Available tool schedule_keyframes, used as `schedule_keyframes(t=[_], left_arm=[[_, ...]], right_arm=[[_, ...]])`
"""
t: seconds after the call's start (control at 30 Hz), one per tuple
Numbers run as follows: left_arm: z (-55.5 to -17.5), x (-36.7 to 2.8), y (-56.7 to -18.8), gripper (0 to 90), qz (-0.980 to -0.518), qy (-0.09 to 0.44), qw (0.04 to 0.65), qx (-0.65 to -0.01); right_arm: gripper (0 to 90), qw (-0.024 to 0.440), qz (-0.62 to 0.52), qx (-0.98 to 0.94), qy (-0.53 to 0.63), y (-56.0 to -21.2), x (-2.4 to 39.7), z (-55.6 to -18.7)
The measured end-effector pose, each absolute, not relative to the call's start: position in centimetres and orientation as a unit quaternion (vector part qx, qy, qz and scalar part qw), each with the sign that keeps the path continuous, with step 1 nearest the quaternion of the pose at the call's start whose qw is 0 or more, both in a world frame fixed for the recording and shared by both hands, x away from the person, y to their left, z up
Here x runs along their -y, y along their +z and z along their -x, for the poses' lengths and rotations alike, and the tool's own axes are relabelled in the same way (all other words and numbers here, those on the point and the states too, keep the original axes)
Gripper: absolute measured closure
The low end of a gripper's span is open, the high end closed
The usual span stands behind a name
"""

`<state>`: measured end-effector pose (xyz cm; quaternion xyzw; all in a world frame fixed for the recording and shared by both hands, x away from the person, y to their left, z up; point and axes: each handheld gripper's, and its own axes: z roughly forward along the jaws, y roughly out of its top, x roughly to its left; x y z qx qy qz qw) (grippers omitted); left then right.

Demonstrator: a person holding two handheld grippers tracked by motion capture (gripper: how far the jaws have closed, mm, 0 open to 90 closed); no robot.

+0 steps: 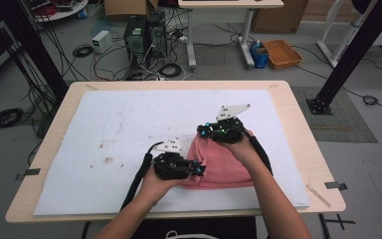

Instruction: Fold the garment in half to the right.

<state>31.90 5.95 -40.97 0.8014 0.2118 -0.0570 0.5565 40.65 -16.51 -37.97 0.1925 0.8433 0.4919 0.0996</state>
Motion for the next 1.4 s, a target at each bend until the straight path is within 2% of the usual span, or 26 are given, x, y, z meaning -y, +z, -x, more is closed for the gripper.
schedule_keyframes(t=[0.37, 0.8, 1.3, 1.37, 1.4], left_arm=[[-32.7, -2.7, -41.3, 82.5, -0.807, -0.078, 0.554, -0.187], [-34.1, 1.7, -41.2, 82.5, -0.798, -0.114, 0.562, -0.186], [-35.4, 6.3, -42.3, 82.2, -0.814, -0.112, 0.534, -0.197], [-35.3, 6.5, -42.4, 79.3, -0.810, -0.109, 0.541, -0.199], [-35.3, 6.6, -42.4, 71.7, -0.808, -0.098, 0.546, -0.199]], right_arm=[[85.1, 0.113, -0.212, -0.836, 0.493, -37.8, 20.1, -40.0], [85.1, 0.154, -0.233, -0.833, 0.477, -37.5, 24.1, -39.1], [84.6, 0.138, -0.266, -0.846, 0.442, -39.1, 26.1, -40.4], [79.9, 0.131, -0.276, -0.843, 0.443, -39.2, 26.6, -40.4], [72.7, 0.127, -0.285, -0.841, 0.442, -39.3, 26.9, -40.6]])
